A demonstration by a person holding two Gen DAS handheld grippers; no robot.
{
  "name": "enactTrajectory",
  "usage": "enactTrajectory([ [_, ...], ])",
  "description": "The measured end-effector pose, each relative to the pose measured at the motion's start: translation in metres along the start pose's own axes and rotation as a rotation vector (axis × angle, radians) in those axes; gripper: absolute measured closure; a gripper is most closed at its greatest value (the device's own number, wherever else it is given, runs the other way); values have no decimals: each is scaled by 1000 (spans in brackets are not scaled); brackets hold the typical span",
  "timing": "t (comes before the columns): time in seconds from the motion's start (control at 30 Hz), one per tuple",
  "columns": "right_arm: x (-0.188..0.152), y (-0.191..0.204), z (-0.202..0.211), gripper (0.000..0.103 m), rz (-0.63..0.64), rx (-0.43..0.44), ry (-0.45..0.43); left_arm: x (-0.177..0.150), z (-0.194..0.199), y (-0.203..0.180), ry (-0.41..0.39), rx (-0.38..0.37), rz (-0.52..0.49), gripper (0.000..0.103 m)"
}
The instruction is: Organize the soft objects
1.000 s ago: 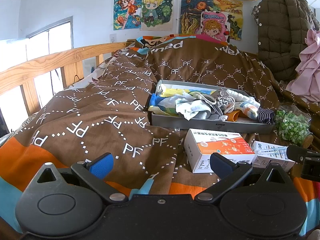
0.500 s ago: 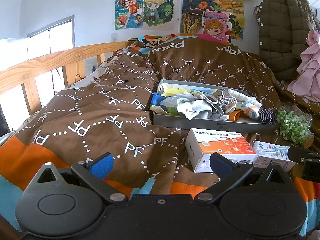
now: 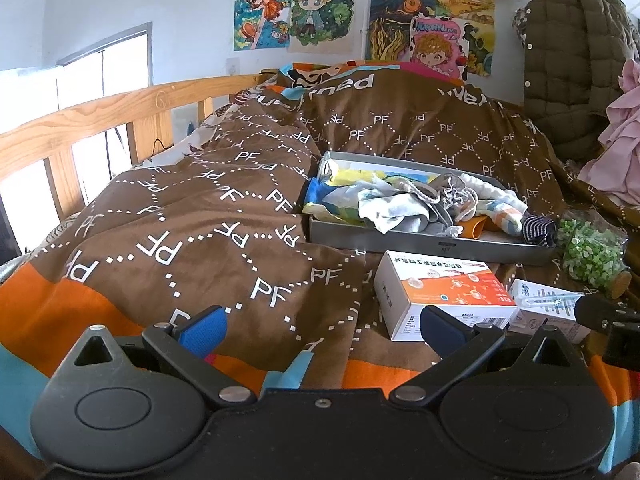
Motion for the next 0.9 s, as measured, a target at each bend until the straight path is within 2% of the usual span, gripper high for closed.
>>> enactTrajectory([
  [0.9,-1,3,-9,0,8,19,34,-2,-3,-5,19,-13,-12,1],
])
Point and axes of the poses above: each gripper's, at about its wrist camera, not at the fingertips, and z roughly against the way its jaws point, y to its left, x to its top, the point moved 7 cm from there along -z, roughly the way its jaws point, and after that the axes turned 11 degrees about z, right-handed, at the moved point
